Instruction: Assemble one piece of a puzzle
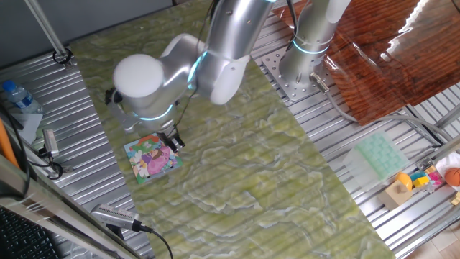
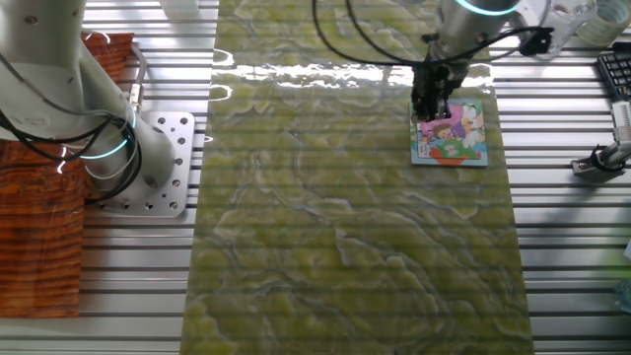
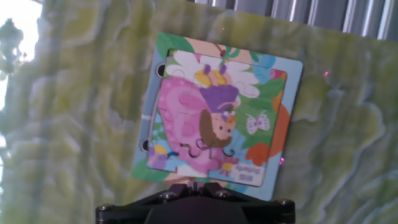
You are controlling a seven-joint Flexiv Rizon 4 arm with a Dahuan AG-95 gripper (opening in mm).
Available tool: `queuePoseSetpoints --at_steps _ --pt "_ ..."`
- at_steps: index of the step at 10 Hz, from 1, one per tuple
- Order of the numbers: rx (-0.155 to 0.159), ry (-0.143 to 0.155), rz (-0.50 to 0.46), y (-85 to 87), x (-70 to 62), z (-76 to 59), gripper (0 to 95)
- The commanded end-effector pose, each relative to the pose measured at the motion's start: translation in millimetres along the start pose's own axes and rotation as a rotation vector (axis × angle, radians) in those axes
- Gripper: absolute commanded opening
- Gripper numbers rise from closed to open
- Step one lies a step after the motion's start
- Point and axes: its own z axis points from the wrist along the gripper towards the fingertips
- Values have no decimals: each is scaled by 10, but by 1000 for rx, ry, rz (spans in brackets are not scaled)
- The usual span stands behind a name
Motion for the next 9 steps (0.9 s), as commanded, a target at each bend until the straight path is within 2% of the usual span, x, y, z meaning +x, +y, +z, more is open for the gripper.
queuePoseSetpoints --at_steps 1,4,9 --pt "6 -8 15 -26 -59 55 0" --pt "7 -5 23 -111 -117 1 0" --pt "5 -15 28 -133 -125 69 0"
